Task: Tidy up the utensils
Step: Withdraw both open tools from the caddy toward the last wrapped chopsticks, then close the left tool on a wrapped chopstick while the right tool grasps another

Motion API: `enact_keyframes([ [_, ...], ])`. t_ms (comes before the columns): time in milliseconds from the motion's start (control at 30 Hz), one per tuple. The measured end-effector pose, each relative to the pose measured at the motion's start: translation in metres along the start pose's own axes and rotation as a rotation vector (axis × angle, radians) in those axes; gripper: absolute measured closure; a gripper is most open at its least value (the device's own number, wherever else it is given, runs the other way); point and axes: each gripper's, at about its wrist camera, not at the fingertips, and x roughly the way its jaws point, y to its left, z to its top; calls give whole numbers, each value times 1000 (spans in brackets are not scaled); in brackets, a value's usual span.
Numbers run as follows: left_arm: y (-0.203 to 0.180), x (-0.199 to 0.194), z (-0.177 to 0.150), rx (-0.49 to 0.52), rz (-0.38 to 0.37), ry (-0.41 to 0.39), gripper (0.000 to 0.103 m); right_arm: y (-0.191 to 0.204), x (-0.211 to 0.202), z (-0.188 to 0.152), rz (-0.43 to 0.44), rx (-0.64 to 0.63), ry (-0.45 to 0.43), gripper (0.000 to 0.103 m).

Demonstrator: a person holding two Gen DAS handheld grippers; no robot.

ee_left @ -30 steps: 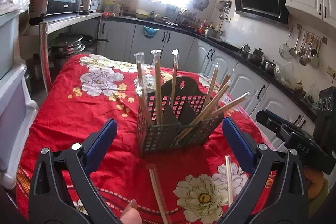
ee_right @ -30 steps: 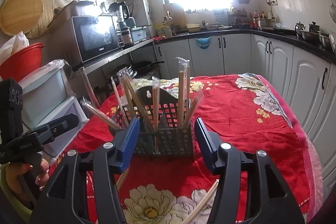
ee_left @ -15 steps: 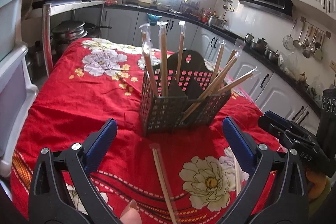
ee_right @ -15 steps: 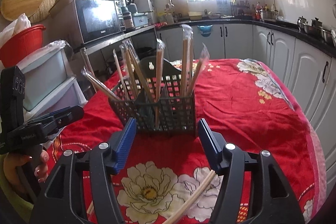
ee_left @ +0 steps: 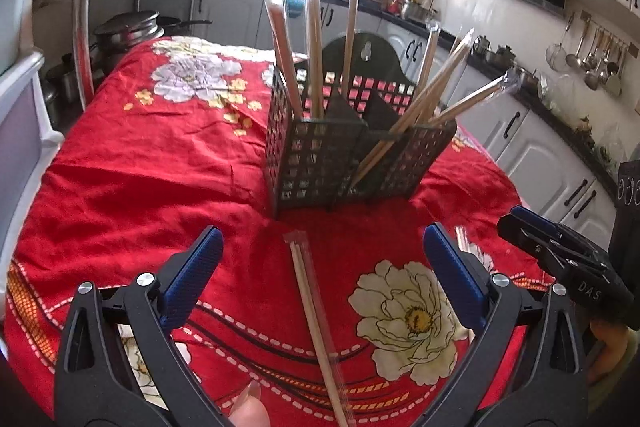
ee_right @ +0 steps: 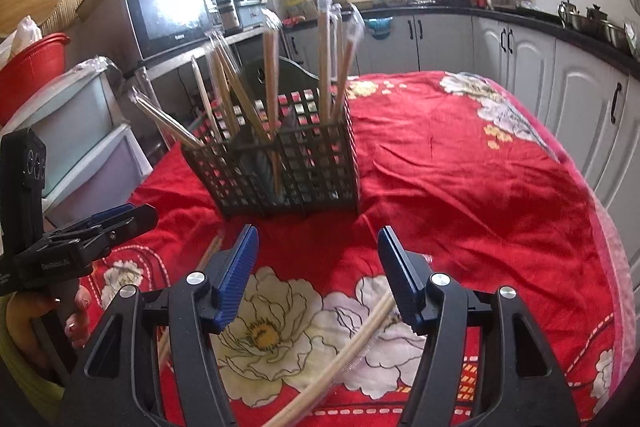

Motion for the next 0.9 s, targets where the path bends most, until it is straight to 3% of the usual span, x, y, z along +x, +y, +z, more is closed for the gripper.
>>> enact_keyframes([
  [467, 4, 43, -17, -28, -29, 127, 11, -27, 23, -16, -25, 63, 91, 43],
  [733, 11, 65, -22, -73, -50, 193, 22, -47, 45, -22, -42, 122, 174, 43],
  [800, 12, 70, -23, -84, -51, 210, 29, -51, 51, -23, -47, 133, 196, 43],
  [900, 14, 76, -22, -90, -51, 219, 30, -58, 61, -22, -49, 159, 223, 43],
])
